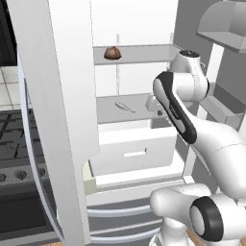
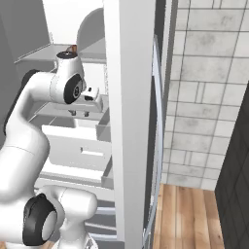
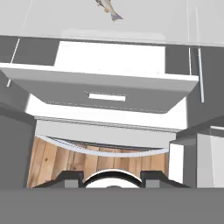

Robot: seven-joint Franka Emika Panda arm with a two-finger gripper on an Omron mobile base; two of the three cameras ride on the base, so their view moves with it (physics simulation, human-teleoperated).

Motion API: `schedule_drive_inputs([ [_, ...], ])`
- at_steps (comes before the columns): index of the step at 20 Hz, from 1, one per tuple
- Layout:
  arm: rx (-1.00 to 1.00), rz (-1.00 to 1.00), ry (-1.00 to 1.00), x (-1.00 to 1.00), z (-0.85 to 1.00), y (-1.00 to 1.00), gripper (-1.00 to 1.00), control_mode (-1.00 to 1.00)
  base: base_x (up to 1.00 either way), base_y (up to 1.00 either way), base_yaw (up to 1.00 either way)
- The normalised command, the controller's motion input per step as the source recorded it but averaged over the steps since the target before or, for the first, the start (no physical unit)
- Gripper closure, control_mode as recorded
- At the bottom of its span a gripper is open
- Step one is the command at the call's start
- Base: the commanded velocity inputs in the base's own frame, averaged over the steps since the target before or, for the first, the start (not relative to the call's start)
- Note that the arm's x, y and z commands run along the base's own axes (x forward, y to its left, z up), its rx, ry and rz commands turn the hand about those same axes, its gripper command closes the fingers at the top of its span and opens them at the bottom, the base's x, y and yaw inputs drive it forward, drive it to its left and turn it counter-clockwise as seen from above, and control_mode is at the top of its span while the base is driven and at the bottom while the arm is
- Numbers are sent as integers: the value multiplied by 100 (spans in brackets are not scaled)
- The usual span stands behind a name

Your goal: Place the condiment bottle and condiment bottle from the counter to the top shelf of the fridge. If the existing items in the fridge are on the top shelf, move them to other shelves.

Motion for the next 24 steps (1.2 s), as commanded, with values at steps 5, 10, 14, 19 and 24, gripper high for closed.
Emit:
schedule_drive_inputs([
  [5,0,0,-9,-16,2,0,-100,-100,0,0,0],
  [10,0,0,-30,-40,48,8,-100,-100,0,0,0],
  [14,0,0,-35,-37,76,0,-100,-100,0,0,0],
  [19,0,0,-33,-12,86,12,-100,-100,0,0,0],
  [24,0,-1,-21,1,80,42,-100,-100,0,0,0],
])
